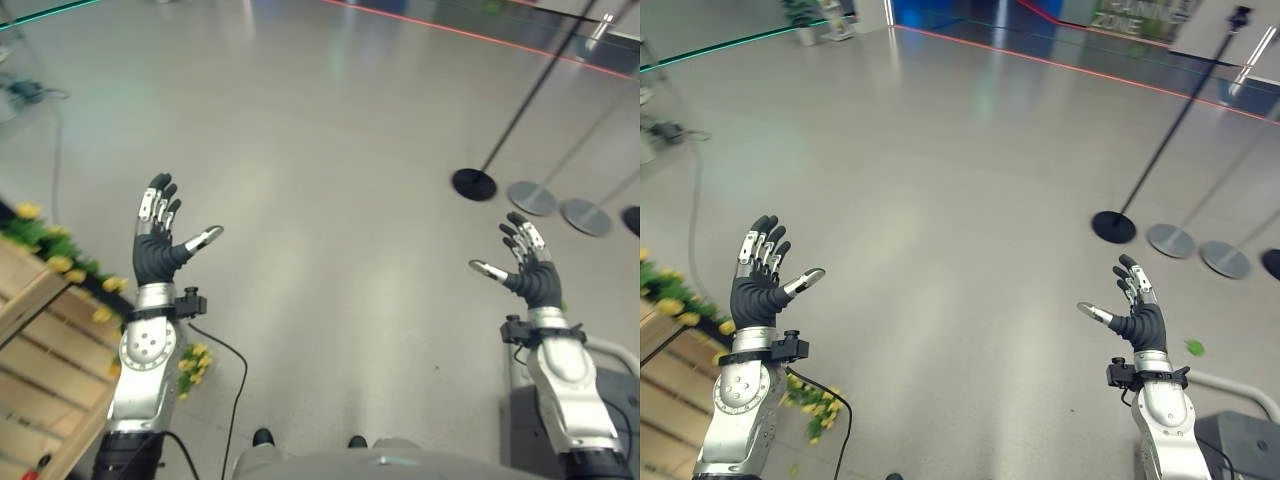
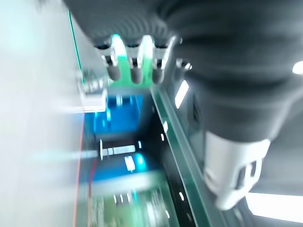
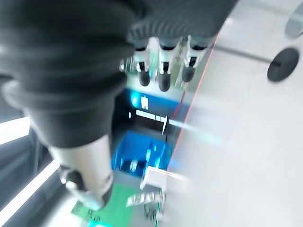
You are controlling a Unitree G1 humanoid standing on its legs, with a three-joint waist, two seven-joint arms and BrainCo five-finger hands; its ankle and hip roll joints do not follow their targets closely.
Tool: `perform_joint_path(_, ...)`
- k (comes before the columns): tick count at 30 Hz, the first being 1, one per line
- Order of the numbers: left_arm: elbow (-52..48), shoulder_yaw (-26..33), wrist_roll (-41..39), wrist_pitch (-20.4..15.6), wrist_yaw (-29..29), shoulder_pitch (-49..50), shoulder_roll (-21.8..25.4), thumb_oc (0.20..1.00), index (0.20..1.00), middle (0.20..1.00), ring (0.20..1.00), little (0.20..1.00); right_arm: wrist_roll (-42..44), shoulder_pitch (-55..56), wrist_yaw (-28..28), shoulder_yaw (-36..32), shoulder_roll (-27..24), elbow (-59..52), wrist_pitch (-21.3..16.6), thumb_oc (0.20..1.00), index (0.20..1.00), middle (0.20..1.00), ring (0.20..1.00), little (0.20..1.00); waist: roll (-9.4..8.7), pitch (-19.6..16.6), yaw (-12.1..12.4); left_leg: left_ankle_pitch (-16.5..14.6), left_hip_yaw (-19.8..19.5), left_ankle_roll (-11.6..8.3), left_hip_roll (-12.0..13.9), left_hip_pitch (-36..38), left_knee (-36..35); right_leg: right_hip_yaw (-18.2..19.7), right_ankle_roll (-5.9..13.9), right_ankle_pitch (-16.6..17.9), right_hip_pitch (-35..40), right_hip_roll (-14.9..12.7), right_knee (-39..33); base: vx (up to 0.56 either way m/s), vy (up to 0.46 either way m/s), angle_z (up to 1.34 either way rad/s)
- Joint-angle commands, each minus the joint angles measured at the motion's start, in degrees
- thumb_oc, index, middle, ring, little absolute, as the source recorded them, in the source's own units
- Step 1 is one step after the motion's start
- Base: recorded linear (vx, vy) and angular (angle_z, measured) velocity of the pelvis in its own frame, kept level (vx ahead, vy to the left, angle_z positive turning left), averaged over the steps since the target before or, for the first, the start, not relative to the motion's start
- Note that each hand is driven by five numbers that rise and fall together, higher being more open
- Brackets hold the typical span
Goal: Pick up the fruits from the basket on one side to the basket on the other side
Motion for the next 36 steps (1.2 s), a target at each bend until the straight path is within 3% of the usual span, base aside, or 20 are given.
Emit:
perform_joint_path(1,-2.1,-1.9,0.1,-3.3,0.0,-4.3,-2.4,1.000,1.000,1.000,1.000,1.000,3.5,-1.9,-0.4,-2.1,-6.1,-3.9,-4.0,1.000,1.000,1.000,1.000,1.000,0.63,1.5,-3.8,4.5,-6.0,1.45,4.0,-4.8,23.2,7.3,1.52,3.1,8.3,3.2,-13.2,0.00,-0.219,-0.89)
perform_joint_path(2,-2.3,-2.0,0.3,-3.3,0.1,-4.1,-2.4,1.000,1.000,1.000,1.000,1.000,3.4,-2.2,-0.3,-1.5,-6.3,-3.8,-3.9,1.000,1.000,1.000,1.000,1.000,0.37,1.6,-3.6,4.1,-7.4,1.75,2.5,-5.5,25.7,9.1,1.24,3.2,8.5,3.7,-13.4,0.03,-0.186,-1.33)
perform_joint_path(3,-3.0,-2.4,0.3,-3.0,0.2,-3.8,-2.8,1.000,1.000,1.000,1.000,1.000,2.8,-2.4,-0.7,-0.6,-6.3,-3.0,-3.8,1.000,1.000,1.000,1.000,1.000,0.23,1.4,-2.4,2.5,-10.5,2.92,-2.6,-7.8,25.7,12.5,1.43,3.4,8.9,4.6,-13.6,0.04,-0.103,-1.62)
perform_joint_path(4,-3.0,-2.4,0.3,-3.0,0.2,-3.8,-2.8,1.000,1.000,1.000,1.000,1.000,2.8,-2.4,-0.7,-0.6,-6.3,-3.1,-3.8,1.000,1.000,1.000,1.000,1.000,0.11,1.3,-2.3,2.8,-10.2,3.03,-2.7,-7.9,25.4,12.7,1.46,3.6,8.7,4.5,-13.6,0.09,-0.072,-1.93)
perform_joint_path(6,-3.3,-2.6,0.4,-3.1,0.2,-4.1,-2.5,1.000,1.000,1.000,1.000,1.000,2.5,-1.7,-1.0,-0.4,-5.9,-2.1,-3.7,1.000,1.000,1.000,1.000,1.000,0.27,1.2,-1.7,-0.1,-13.1,4.62,-6.3,-9.7,20.3,15.5,2.53,3.4,10.0,5.1,-13.3,0.17,0.002,-1.77)
perform_joint_path(8,-3.3,-3.2,1.1,-3.5,0.9,-4.8,-1.8,1.000,1.000,1.000,1.000,1.000,2.1,-1.5,-1.1,-0.4,-5.6,-1.9,-4.2,1.000,1.000,1.000,1.000,1.000,0.56,0.8,-1.2,-0.4,-17.9,5.61,-7.9,-10.2,8.5,18.4,3.34,2.9,10.4,5.7,-12.3,0.23,0.074,-1.69)
perform_joint_path(10,-3.3,-4.0,1.4,-3.8,1.2,-5.3,-1.6,1.000,1.000,1.000,1.000,1.000,1.6,-1.5,-1.4,0.4,-5.7,-1.3,-4.5,1.000,1.000,1.000,1.000,1.000,1.04,1.2,0.5,3.8,-27.0,5.03,-11.8,-11.1,-0.6,22.6,3.75,2.5,11.5,7.1,-11.5,0.19,0.045,-1.16)
perform_joint_path(11,-3.3,-4.1,1.4,-3.8,1.3,-5.3,-1.5,1.000,1.000,1.000,1.000,1.000,1.6,-1.6,-1.4,0.4,-5.6,-1.3,-4.5,1.000,1.000,1.000,1.000,1.000,1.04,1.2,0.5,4.4,-27.0,4.96,-11.7,-10.9,-1.2,22.7,3.74,2.7,11.3,7.1,-11.5,0.19,0.021,-1.35)
perform_joint_path(12,-4.1,-3.7,1.9,-3.9,1.3,-4.1,-1.3,1.000,1.000,1.000,1.000,1.000,0.8,-1.7,-1.6,1.1,-6.1,-0.6,-4.6,1.000,1.000,1.000,1.000,1.000,1.24,1.6,2.2,6.2,-35.3,3.82,-14.8,-12.6,-3.2,27.7,4.28,1.8,12.3,8.9,-10.4,0.17,0.043,-1.10)
perform_joint_path(15,-4.1,-3.0,1.3,-4.3,0.1,-2.6,-1.4,1.000,1.000,1.000,1.000,1.000,1.5,-0.3,0.8,1.0,-5.9,-1.4,-4.0,1.000,1.000,1.000,1.000,1.000,1.26,0.6,2.0,4.6,-35.1,4.65,-15.3,-10.3,-3.2,30.3,4.75,1.0,11.8,8.8,-9.5,0.22,0.151,-1.79)
perform_joint_path(17,-4.4,-2.9,0.4,-4.4,-0.9,-2.3,-1.4,1.000,1.000,1.000,1.000,1.000,1.8,0.2,1.9,0.5,-5.5,-1.1,-3.3,1.000,1.000,1.000,1.000,1.000,1.06,-1.1,0.5,2.5,-31.5,6.19,-15.5,-8.8,-3.8,31.6,6.19,-0.1,11.6,7.0,-8.9,0.23,0.229,-1.38)
perform_joint_path(19,-4.4,-2.9,0.3,-4.4,-1.0,-2.3,-1.4,1.000,1.000,1.000,1.000,1.000,1.9,0.3,1.9,0.5,-5.5,-1.2,-3.2,1.000,1.000,1.000,1.000,1.000,1.09,-1.3,1.1,2.8,-31.0,6.20,-15.2,-8.9,-4.0,32.2,6.31,0.1,11.3,7.0,-8.9,0.14,0.165,-0.89)
perform_joint_path(20,-4.5,-3.2,-0.3,-4.4,-1.2,-2.5,-1.4,1.000,1.000,1.000,1.000,1.000,1.6,0.8,2.4,0.1,-5.2,-1.4,-2.9,1.000,1.000,1.000,1.000,1.000,0.94,-2.2,0.2,1.3,-27.6,7.22,-15.3,-7.8,-4.4,32.3,7.51,-0.2,11.1,5.5,-8.4,0.13,0.167,-0.91)
perform_joint_path(24,-4.5,-3.0,-0.5,-4.2,-0.6,-3.0,-0.4,1.000,1.000,1.000,1.000,1.000,0.5,-0.9,2.1,1.3,-4.7,-1.0,-2.4,1.000,1.000,1.000,1.000,1.000,1.18,-2.8,0.2,-1.2,-21.9,9.13,-14.9,-6.9,-5.1,32.0,10.71,-0.4,7.0,3.6,-5.4,0.11,0.299,-1.07)
perform_joint_path(28,-3.7,-2.6,0.1,-4.3,0.3,-3.7,0.3,1.000,1.000,1.000,1.000,1.000,0.7,-1.8,1.8,1.8,-3.7,-1.1,-2.3,1.000,1.000,1.000,1.000,1.000,1.19,-2.1,0.1,-1.7,-17.0,9.34,-13.4,-5.9,-7.9,26.7,11.94,2.8,0.9,2.2,-5.8,-0.07,0.140,-1.44)
perform_joint_path(30,-3.5,-1.3,0.3,-4.3,0.9,-3.8,1.3,1.000,1.000,1.000,1.000,1.000,0.1,-2.8,1.5,2.5,-2.9,-1.0,-2.6,1.000,1.000,1.000,1.000,1.000,0.99,-0.7,0.8,-4.0,-12.1,8.76,-10.9,-4.8,-6.6,12.5,11.82,4.8,-2.6,-3.1,-7.4,-0.05,0.030,-1.10)
perform_joint_path(31,-3.5,-1.2,0.3,-4.3,0.8,-3.9,1.3,1.000,1.000,1.000,1.000,1.000,0.1,-2.8,1.5,2.5,-2.8,-1.0,-2.6,1.000,1.000,1.000,1.000,1.000,0.96,-0.7,0.8,-3.8,-12.1,8.73,-10.8,-5.0,-6.6,12.6,11.79,5.1,-2.7,-3.0,-7.5,-0.05,0.046,-1.28)
perform_joint_path(33,-4.5,1.1,0.9,-4.1,1.4,-2.3,2.1,1.000,1.000,1.000,1.000,1.000,-0.8,-4.8,0.4,3.5,-2.1,-0.4,-3.1,1.000,1.000,1.000,1.000,1.000,1.09,0.0,4.5,-6.1,-4.0,7.95,-7.7,-2.9,-5.8,-8.0,11.87,6.9,-1.7,-11.1,-7.7,-0.07,0.036,-1.38)
perform_joint_path(35,-5.1,2.1,1.2,-3.9,1.2,-1.1,2.1,1.000,1.000,1.000,1.000,1.000,-1.2,-4.6,0.7,3.7,-1.8,-0.6,-2.7,1.000,1.000,1.000,1.000,1.000,1.32,-0.2,4.8,-7.3,-1.2,7.18,-6.4,-1.2,-6.6,-12.9,12.83,8.5,-1.0,-14.5,-8.1,0.04,0.019,-1.80)
perform_joint_path(36,-5.1,2.4,1.4,-3.7,1.1,-0.8,2.1,1.000,1.000,1.000,1.000,1.000,-1.6,-4.3,1.1,3.8,-1.9,-0.7,-2.2,1.000,1.000,1.000,1.000,1.000,1.05,-0.2,4.8,-7.6,-0.3,7.21,-6.6,-0.5,-6.6,-13.1,13.24,9.5,-0.5,-15.4,-9.0,0.04,-0.009,-1.66)
